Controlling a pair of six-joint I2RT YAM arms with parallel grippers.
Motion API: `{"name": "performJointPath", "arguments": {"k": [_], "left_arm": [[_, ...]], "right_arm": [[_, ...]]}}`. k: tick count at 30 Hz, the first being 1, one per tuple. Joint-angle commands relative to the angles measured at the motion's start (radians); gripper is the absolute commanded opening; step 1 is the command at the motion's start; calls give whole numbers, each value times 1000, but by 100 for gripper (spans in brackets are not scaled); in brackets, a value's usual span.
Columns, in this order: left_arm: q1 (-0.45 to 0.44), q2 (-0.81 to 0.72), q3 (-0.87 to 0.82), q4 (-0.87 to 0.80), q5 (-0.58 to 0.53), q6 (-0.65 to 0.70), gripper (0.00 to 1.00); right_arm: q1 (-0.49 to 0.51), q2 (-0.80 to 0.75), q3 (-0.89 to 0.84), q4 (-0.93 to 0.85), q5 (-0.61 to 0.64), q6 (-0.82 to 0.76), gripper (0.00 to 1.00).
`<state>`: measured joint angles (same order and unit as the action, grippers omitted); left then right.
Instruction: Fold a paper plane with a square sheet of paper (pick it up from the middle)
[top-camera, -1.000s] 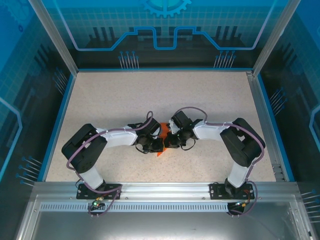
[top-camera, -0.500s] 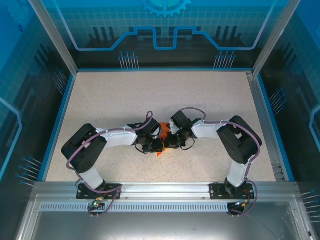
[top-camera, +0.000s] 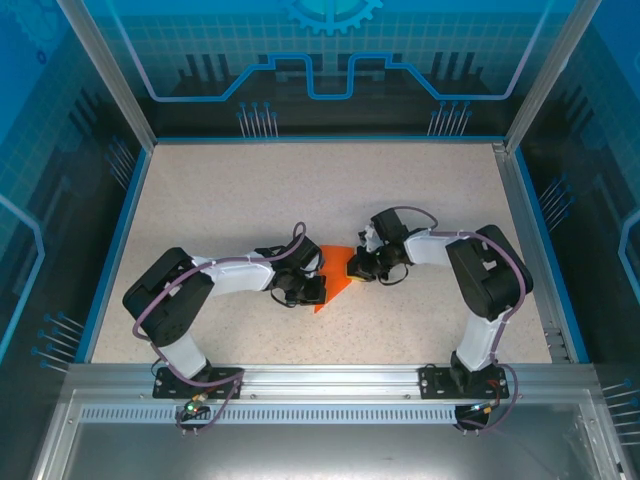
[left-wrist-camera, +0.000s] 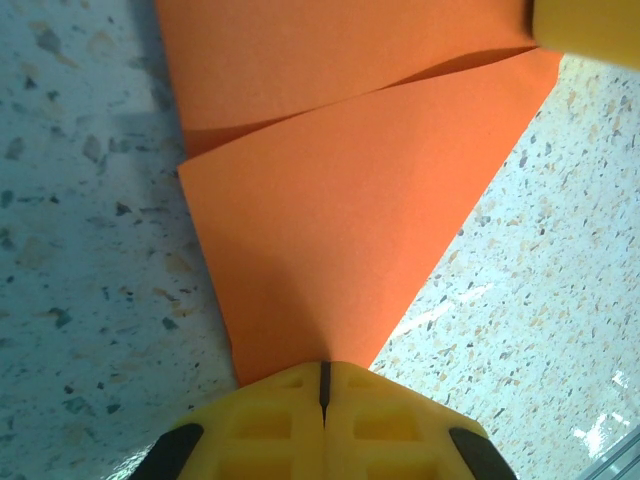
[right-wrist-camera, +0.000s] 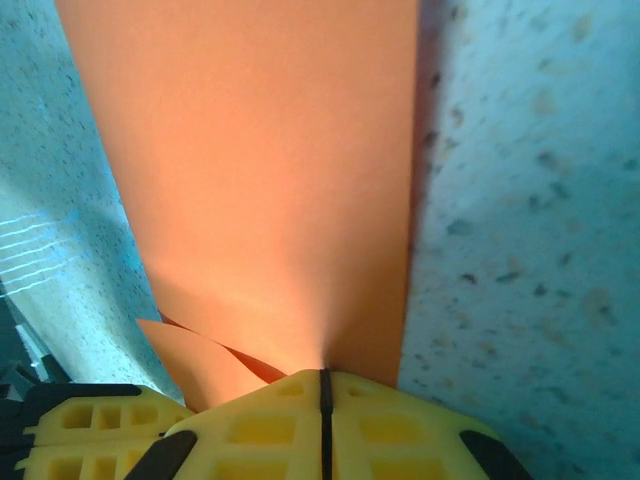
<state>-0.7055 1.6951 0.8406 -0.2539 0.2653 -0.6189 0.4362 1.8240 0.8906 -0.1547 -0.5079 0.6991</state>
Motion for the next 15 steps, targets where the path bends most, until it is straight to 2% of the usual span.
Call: {"name": "performJointPath", "arguments": {"k": [1, 8, 11, 15], "left_arm": [[4, 49, -56, -74, -62, 25, 5], [4, 47, -55, -74, -59, 25, 5], [3, 48, -48, -77, -58, 27, 5], [2, 51, -40, -79, -57, 28, 5]], "right_arm": [[-59, 18, -41, 36, 22, -14, 10], [-57, -93, -44, 21, 2, -29, 13], [-29, -139, -44, 10, -4, -36, 15], [46, -115, -16, -4, -18, -36, 16]]}}
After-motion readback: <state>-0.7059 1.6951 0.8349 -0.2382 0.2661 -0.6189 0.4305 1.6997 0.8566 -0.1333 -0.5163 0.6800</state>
